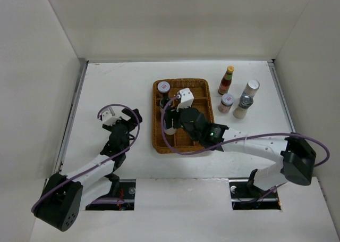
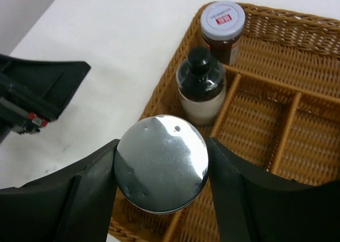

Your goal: Organize the condiment bottles

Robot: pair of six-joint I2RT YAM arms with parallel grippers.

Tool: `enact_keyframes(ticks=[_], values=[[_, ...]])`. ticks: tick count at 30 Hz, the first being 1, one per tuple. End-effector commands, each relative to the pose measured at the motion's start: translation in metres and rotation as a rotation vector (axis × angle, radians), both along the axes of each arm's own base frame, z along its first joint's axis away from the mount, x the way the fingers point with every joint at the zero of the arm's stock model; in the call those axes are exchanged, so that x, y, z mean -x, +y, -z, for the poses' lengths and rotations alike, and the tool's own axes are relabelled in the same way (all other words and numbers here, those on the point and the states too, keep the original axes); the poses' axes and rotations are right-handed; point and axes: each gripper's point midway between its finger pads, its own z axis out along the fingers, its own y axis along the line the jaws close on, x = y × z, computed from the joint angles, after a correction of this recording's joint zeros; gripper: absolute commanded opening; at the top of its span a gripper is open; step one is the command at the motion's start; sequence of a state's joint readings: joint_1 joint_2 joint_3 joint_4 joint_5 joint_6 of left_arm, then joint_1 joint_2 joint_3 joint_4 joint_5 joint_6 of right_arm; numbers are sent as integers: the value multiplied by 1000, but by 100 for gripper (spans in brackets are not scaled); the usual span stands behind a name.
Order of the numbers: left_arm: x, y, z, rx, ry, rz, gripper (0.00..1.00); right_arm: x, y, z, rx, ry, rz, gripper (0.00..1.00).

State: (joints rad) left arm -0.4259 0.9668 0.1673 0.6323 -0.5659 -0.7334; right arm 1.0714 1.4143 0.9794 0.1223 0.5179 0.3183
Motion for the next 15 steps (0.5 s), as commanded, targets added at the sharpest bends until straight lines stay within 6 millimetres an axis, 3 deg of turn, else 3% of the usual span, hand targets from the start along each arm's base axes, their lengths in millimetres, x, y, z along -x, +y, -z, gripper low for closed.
enact_keyframes(ticks=[1, 11, 15], values=[[-3, -3, -12, 40, -45, 11, 99, -4, 33, -51, -173, -76, -65, 48], [-7, -9, -8, 37, -29, 31, 99, -5, 55, -7, -109, -26, -85, 50], [-6, -9, -11, 43, -39, 37, 99, -3, 56, 17, -54, 1, -85, 65]])
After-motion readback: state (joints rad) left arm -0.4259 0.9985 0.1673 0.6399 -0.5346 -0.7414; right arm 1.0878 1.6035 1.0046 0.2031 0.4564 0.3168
